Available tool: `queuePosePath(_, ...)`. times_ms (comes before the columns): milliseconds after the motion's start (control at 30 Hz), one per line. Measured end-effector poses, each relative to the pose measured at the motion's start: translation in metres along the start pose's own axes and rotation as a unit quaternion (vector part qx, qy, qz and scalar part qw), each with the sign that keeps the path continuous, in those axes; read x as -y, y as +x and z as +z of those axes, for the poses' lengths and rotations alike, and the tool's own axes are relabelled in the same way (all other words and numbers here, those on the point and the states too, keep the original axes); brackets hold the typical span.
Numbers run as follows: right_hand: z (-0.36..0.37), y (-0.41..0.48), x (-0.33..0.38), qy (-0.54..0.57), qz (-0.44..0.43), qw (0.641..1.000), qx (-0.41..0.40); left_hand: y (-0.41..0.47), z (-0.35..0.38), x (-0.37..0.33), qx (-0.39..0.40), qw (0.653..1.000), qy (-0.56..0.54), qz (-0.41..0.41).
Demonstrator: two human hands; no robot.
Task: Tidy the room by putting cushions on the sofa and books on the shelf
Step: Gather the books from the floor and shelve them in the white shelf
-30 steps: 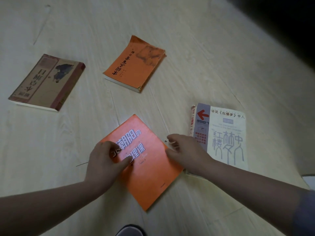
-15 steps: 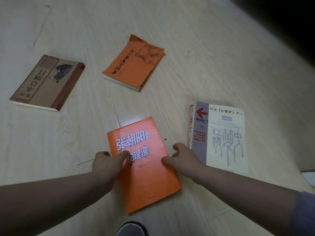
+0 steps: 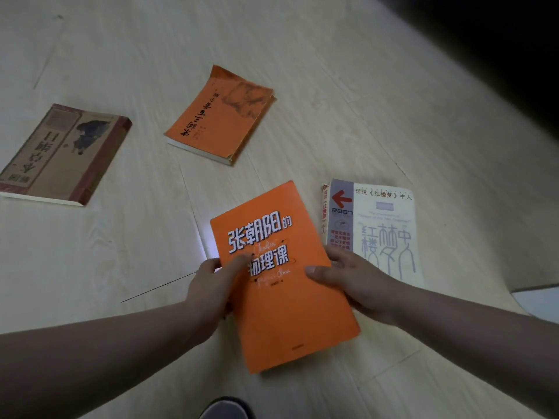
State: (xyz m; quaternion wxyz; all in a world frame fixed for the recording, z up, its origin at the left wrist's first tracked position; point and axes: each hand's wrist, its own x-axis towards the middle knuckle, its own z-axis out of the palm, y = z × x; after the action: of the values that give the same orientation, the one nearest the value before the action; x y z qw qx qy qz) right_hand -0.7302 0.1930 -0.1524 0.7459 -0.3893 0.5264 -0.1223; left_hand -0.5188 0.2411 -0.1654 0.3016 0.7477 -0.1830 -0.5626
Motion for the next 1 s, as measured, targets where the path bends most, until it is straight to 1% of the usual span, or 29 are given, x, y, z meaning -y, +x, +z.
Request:
queuePosePath(67,-0.018,-0.015,-0.003,0.040,-0.015,0.999,0.009,-0.007,0.012,-0.009,0.041,0.999,-0.010,0.022)
queuePosePath(167,-0.039,-0.025,-0.008,0.092,-0.035,0.995,0.009,-0.011,0.030,-0.028,0.079,0.994,-0.027,0.065)
queuePosePath(233,-0.049,-0.028,-0.012,0.127,-0.042,0.991,-0.012,-0.010,0.045,-0.038,0.099,0.991,-0.023,0.090)
queuePosePath(300,-0.059,-0.031,-0.016,0.142,-0.045,0.987,-0.053,-0.008,0.063,-0.046,0.106,0.989,-0.011,0.101)
queuePosePath(433,-0.083,-0.040,-0.021,0.126,-0.039,0.975,-0.180,-0.004,0.104,-0.054,0.112,0.986,0.025,0.119)
queuePosePath(567,-0.100,-0.046,-0.022,0.115,-0.031,0.959,-0.256,0.005,0.135,-0.057,0.076,0.985,0.067,0.138)
queuePosePath(767,-0.120,-0.032,-0.030,0.096,0.021,0.954,-0.284,0.009,0.154,-0.050,0.058,0.973,0.137,0.174)
queuePosePath(900,-0.114,-0.023,-0.032,0.054,0.013,0.958,-0.281,0.012,0.152,-0.049,0.033,0.964,0.164,0.206)
queuePosePath(1000,-0.109,-0.020,-0.035,0.004,-0.001,0.954,-0.301,0.010,0.149,-0.047,0.039,0.955,0.186,0.229)
